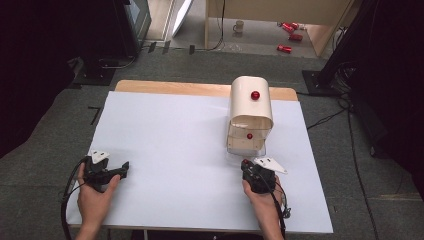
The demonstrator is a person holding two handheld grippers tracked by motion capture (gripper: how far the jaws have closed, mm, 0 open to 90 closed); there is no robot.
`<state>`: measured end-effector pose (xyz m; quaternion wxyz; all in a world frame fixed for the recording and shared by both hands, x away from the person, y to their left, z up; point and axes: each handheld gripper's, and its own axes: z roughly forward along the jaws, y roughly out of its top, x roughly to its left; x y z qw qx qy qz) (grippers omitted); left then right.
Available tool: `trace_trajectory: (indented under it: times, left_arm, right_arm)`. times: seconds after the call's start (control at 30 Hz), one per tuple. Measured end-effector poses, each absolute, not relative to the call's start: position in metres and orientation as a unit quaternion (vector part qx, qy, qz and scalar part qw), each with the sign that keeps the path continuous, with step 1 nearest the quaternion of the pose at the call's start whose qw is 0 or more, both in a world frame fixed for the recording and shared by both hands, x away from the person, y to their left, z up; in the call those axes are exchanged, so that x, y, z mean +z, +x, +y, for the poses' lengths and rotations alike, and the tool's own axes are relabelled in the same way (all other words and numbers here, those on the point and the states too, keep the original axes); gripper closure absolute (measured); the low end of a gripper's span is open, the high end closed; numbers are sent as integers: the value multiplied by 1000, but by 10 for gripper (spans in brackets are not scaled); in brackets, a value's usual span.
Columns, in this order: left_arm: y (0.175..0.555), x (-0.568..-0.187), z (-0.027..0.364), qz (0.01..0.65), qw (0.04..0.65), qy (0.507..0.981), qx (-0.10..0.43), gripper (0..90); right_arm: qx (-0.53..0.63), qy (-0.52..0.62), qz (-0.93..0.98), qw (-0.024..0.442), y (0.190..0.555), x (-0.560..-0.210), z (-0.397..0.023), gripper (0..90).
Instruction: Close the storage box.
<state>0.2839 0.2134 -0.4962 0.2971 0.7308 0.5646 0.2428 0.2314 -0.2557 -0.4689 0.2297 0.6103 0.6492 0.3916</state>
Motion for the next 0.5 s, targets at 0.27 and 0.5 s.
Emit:
trace_trajectory:
  times: [0.27,0.5]
  left_arm:
    - [284,-496,213,565,297,730,243,144]
    - [284,-496,213,565,297,730,243,144]
  right_arm:
    - [390,612,648,231,242,-469,-256,751]
    - [388,612,647,236,252,-469,-257,751]
